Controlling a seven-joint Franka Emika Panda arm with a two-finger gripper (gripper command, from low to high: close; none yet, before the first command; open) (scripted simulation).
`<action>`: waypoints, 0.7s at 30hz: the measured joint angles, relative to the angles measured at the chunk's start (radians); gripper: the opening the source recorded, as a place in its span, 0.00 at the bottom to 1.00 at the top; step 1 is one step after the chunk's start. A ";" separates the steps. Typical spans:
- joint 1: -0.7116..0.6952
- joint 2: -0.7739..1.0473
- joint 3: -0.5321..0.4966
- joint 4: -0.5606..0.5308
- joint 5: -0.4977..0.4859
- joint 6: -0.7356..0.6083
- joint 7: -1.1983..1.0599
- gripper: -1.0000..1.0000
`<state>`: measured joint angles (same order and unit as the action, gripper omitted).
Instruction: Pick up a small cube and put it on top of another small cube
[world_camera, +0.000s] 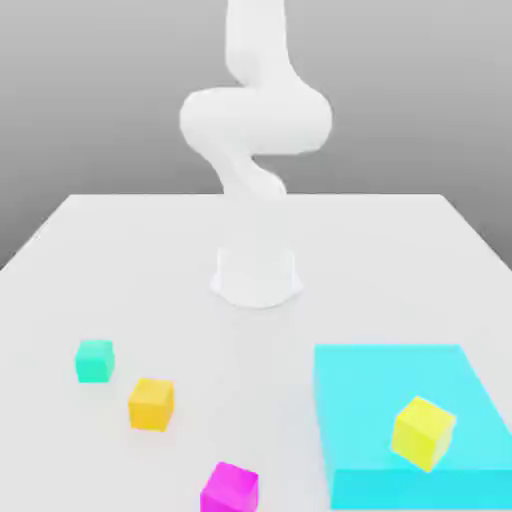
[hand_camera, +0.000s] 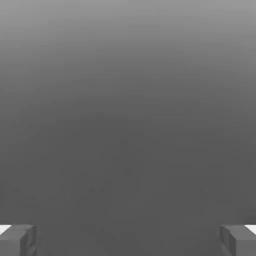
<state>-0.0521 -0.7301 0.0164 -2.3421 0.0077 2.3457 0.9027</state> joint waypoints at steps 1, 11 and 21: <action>-0.024 0.030 0.008 -0.018 0.004 0.019 0.044 0.50; -0.220 0.309 0.074 -0.187 0.013 0.203 0.472 0.50; -0.376 0.587 0.100 -0.354 -0.012 0.384 0.921 0.50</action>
<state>-0.4277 -0.1429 0.1161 -2.6959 -0.0044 2.7296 1.8238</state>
